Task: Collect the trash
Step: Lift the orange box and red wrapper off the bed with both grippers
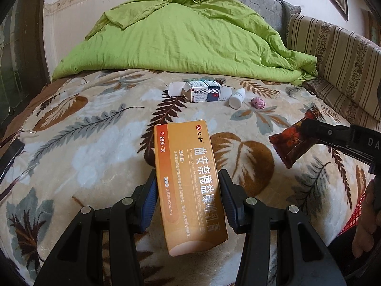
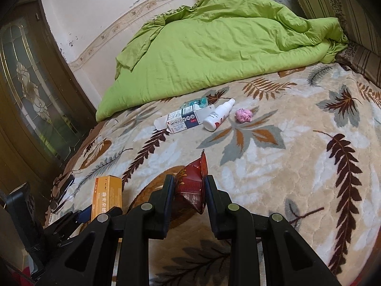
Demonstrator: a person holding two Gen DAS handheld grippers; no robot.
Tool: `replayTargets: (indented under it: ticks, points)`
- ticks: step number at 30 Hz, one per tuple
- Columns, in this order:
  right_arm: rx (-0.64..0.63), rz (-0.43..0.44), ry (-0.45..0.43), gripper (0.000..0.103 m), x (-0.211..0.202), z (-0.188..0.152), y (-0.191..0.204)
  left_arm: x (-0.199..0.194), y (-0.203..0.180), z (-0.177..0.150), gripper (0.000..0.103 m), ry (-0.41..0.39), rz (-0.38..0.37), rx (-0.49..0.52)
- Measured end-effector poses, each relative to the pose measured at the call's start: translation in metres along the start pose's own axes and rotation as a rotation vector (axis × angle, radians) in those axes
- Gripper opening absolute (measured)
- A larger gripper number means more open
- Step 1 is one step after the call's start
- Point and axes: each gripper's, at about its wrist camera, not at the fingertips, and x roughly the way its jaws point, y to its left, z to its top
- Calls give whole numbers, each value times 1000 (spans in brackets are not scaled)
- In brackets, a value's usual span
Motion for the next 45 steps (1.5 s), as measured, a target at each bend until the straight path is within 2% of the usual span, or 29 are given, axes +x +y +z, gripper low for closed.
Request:
replayTargets:
  ticks: [45]
  points:
    - [-5,8,15,28,6,-1,3,11,7,-3,48,18,-7,-20]
